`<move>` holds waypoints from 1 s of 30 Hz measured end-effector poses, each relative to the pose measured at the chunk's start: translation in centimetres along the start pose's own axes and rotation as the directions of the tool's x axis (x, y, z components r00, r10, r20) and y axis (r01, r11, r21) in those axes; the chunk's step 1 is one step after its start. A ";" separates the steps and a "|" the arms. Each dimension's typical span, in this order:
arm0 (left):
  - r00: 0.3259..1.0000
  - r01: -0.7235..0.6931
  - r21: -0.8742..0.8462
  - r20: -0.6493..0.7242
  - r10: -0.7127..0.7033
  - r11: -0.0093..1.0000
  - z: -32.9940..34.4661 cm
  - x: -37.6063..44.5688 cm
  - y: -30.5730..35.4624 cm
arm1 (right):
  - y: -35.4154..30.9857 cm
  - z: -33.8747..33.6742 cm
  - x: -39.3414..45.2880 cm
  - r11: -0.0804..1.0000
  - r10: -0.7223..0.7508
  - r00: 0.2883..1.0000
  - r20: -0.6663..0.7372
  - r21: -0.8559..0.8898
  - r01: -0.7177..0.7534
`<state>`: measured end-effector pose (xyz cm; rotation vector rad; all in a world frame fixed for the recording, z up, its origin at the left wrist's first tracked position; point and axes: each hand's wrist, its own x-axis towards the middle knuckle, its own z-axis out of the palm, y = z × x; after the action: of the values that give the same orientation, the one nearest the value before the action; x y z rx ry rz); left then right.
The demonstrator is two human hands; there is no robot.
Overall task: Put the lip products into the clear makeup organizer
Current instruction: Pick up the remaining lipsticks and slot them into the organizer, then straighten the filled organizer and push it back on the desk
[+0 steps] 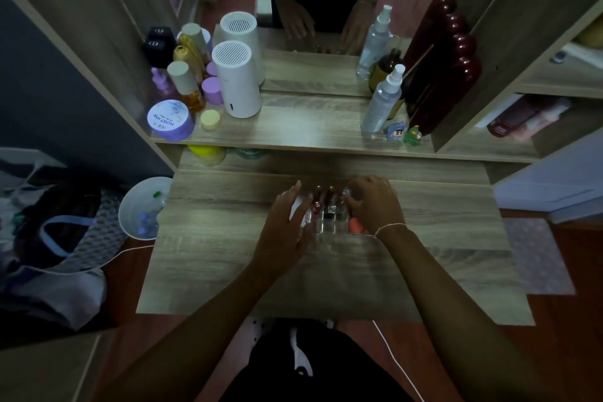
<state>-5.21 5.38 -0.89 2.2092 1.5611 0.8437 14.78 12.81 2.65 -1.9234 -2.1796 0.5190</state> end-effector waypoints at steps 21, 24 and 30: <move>0.999 0.033 0.024 0.017 -0.034 0.999 -0.2 0.4 -0.9 | 0.1 0.2 0.0 1.000 -0.011 1.000 -0.012 0.000 0.011; 0.999 0.045 0.031 0.026 -0.046 0.998 -0.4 0.3 -0.9 | 0.2 0.2 -0.4 1.000 -0.008 0.999 -0.036 0.015 0.009; 0.994 0.082 0.045 0.066 -0.084 0.996 -0.1 -1.0 -1.9 | 1.1 1.0 -4.5 0.984 -0.002 0.962 -0.272 0.170 0.051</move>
<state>-6.96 5.19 -2.16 2.1613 1.6403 0.7112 16.03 8.35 1.76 -1.7548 -1.9177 0.4011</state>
